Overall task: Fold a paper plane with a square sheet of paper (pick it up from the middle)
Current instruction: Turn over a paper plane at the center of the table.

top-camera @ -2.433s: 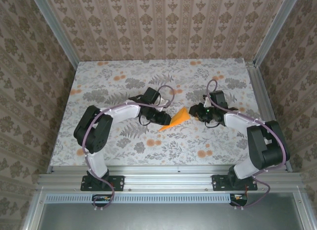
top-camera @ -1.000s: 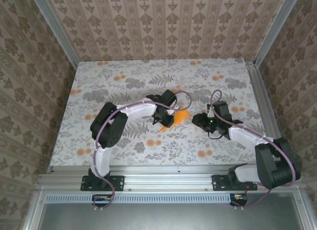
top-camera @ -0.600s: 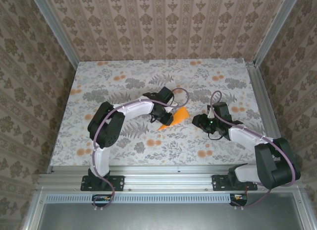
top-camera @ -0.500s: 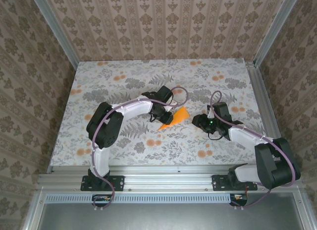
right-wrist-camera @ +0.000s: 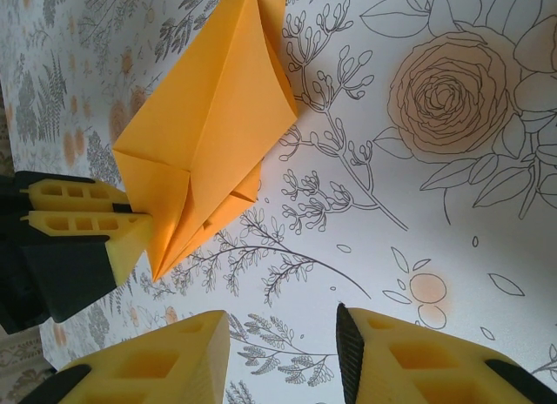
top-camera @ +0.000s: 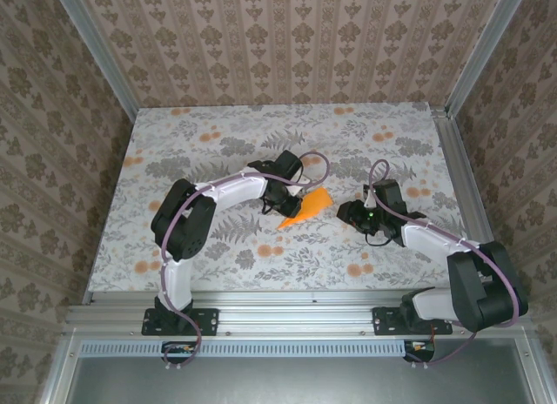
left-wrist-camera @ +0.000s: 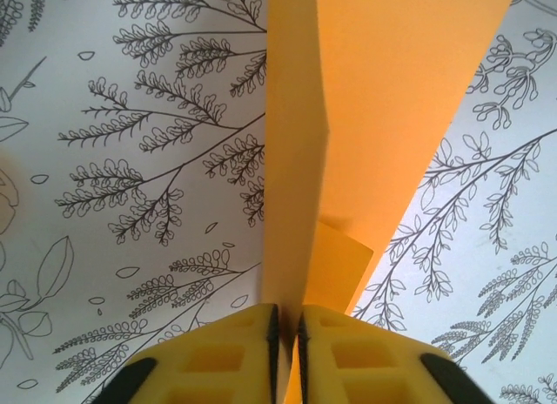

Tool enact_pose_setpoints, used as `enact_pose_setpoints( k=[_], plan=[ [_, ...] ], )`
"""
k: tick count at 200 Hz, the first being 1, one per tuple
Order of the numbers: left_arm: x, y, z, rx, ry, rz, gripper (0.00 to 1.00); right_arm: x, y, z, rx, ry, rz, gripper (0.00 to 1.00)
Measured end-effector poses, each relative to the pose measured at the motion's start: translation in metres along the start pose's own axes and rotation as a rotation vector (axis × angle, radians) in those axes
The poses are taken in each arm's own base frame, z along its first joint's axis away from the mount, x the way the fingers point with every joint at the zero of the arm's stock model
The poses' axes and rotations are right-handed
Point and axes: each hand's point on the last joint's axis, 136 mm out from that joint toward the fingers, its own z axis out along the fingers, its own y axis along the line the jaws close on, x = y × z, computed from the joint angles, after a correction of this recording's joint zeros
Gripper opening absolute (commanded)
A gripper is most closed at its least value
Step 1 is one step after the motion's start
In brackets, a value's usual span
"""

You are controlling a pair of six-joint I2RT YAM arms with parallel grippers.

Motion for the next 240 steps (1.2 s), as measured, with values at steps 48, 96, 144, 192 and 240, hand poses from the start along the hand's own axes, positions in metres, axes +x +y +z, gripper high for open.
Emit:
enact_pose_setpoints(
  k=[48,96,144,192,240],
  plan=[
    [0.001,0.003,0.0,0.0,0.004,-0.007,0.0,0.009,0.009,0.013,-0.029,0.033,0.012,0.42],
    [0.0,0.004,-0.002,0.058,-0.001,-0.038,0.0,0.027,0.024,0.037,-0.069,0.084,0.049,0.48],
    [0.002,0.003,-0.003,0.131,-0.003,-0.088,0.0,0.033,0.043,0.065,-0.101,0.113,0.089,0.5],
    [0.006,0.003,-0.001,0.179,0.003,-0.128,0.0,0.031,0.063,0.086,-0.119,0.123,0.097,0.5],
    [0.01,0.001,0.002,0.199,0.003,-0.143,0.0,0.034,0.067,0.099,-0.108,0.142,0.105,0.5]
  ],
)
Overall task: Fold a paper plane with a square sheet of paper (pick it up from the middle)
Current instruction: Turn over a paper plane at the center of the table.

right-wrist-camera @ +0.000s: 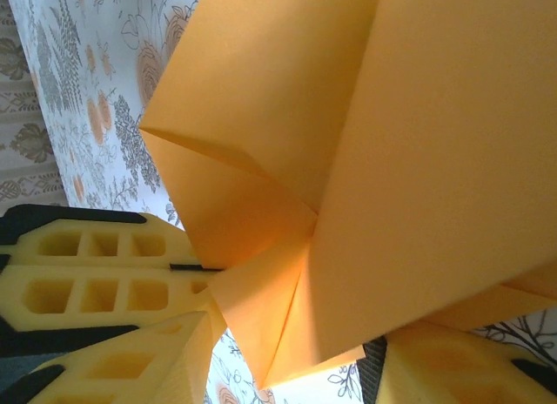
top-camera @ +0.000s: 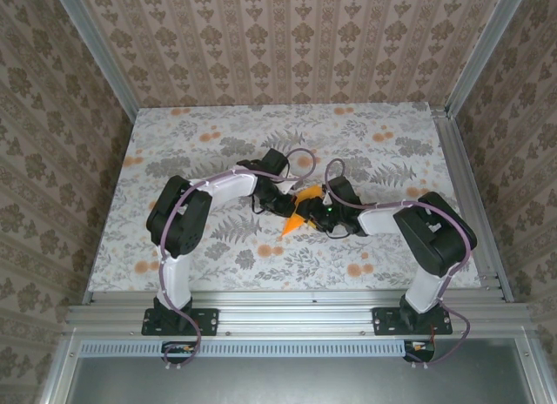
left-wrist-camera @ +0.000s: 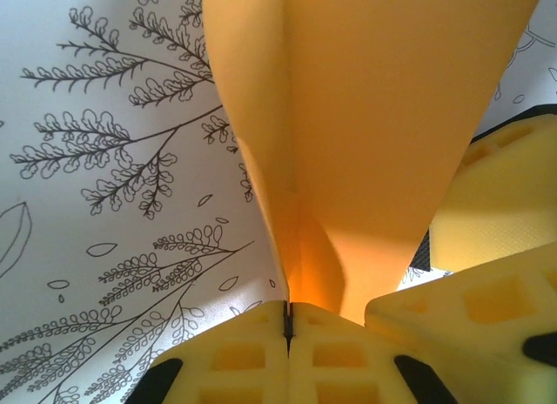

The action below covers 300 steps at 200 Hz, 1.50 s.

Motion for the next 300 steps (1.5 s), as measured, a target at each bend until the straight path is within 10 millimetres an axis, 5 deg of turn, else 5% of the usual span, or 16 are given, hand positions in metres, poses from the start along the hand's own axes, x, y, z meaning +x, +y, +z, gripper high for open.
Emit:
enact_pose_setpoints(
  k=[95,206,300],
  plan=[
    [0.0,0.003,0.0,0.024,-0.011,-0.023,0.0,-0.001,0.003,0.003,-0.002,-0.011,0.023,0.49],
    [0.002,-0.002,-0.004,0.095,-0.025,-0.078,0.0,-0.003,0.006,0.01,-0.037,-0.016,0.062,0.31],
    [-0.004,-0.01,-0.017,0.148,-0.066,-0.093,0.0,0.0,-0.003,0.011,0.02,-0.004,0.073,0.26]
  ],
)
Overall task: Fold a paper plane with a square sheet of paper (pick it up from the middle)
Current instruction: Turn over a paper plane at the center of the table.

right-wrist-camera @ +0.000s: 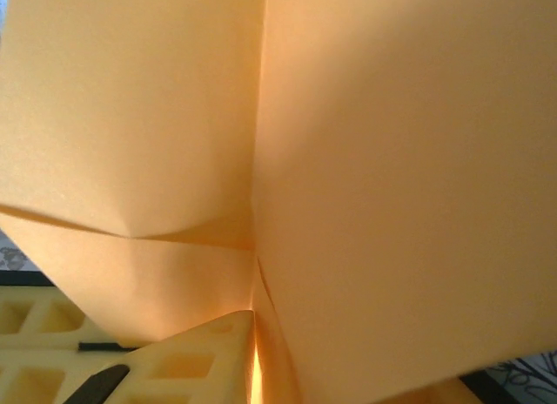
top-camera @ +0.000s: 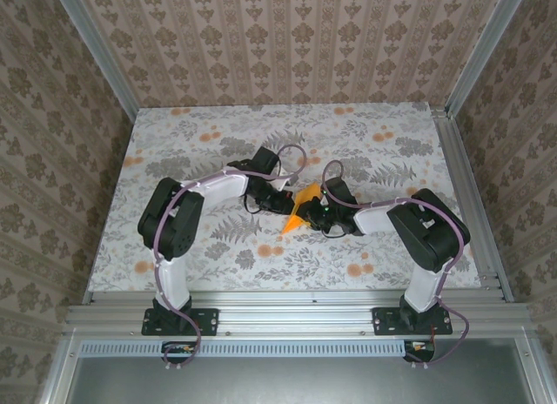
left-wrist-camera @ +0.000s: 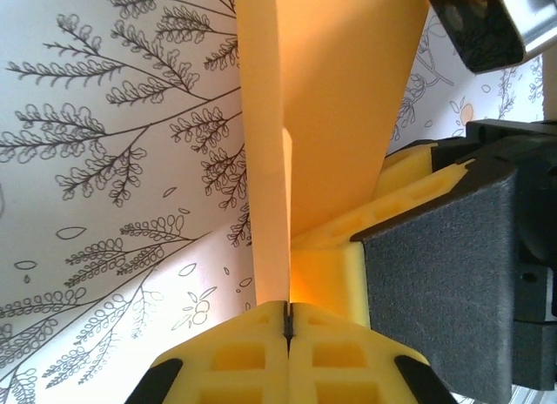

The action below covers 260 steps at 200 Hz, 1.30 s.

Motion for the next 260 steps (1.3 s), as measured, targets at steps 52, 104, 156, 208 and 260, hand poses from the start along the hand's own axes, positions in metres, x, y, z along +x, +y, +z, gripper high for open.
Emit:
enact_pose_setpoints(
  k=[52,104,156,208,260],
  plan=[
    [0.001,0.002,0.0,0.008,-0.001,-0.012,0.0,-0.004,0.011,0.0,-0.02,-0.007,-0.01,0.2],
    [-0.001,0.003,0.0,0.009,-0.009,-0.013,0.0,-0.006,0.015,0.002,-0.016,-0.005,-0.018,0.15],
    [0.001,0.006,0.0,0.015,-0.009,-0.033,0.09,-0.004,0.011,0.002,0.039,0.02,-0.045,0.03],
    [0.002,0.007,-0.008,0.018,-0.023,-0.05,0.28,-0.005,0.006,-0.011,0.192,0.051,-0.151,0.0],
    [0.007,-0.007,-0.031,0.033,-0.068,-0.029,0.37,-0.002,-0.009,-0.041,0.416,0.116,-0.314,0.0]
  ],
)
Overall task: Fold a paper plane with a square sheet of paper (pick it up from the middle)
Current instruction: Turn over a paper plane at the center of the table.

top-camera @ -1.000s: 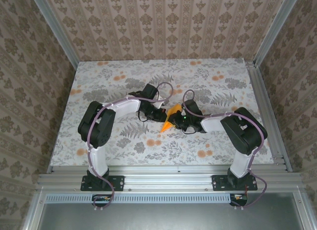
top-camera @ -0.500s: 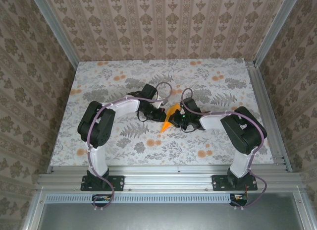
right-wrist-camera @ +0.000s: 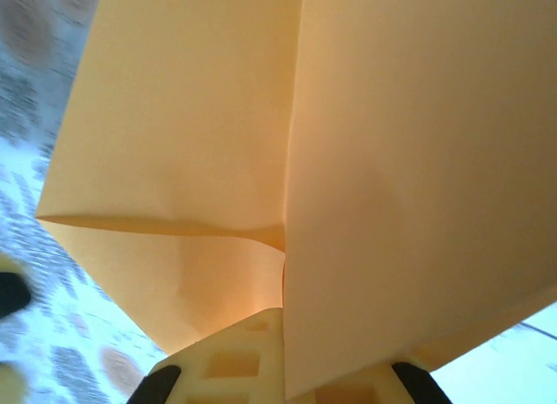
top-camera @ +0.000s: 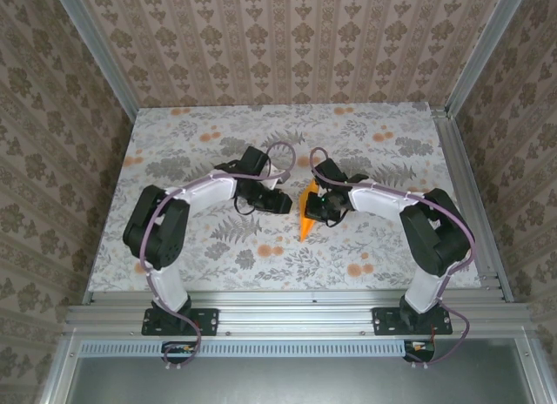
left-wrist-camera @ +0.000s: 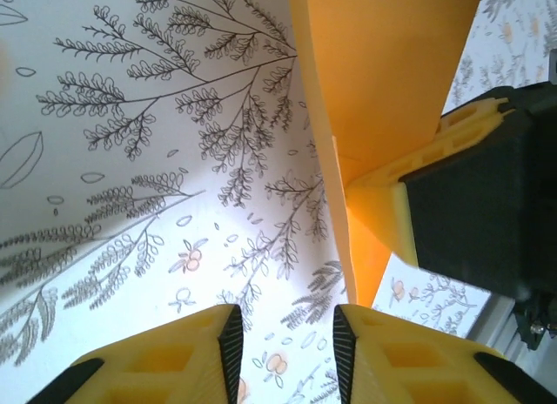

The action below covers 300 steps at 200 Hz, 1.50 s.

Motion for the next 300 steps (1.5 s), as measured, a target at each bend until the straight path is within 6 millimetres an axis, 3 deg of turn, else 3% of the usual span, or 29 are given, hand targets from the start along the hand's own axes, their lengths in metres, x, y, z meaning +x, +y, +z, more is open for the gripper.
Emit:
enact_pose_setpoints(
  k=[39,100,193,300],
  plan=[
    [0.012,0.0,-0.02,-0.002,-0.04,-0.014,0.41,0.02,-0.013,-0.008,0.118,0.075,-0.101,0.06],
    [0.041,0.013,-0.019,-0.019,-0.009,-0.067,0.42,0.034,-0.016,0.008,0.207,0.146,-0.183,0.13],
    [0.041,0.015,-0.019,-0.021,-0.01,-0.073,0.43,0.037,-0.013,0.022,0.259,0.174,-0.225,0.17],
    [0.041,0.015,-0.019,-0.02,-0.01,-0.073,0.43,0.038,-0.011,0.024,0.338,0.178,-0.266,0.19]
  ],
)
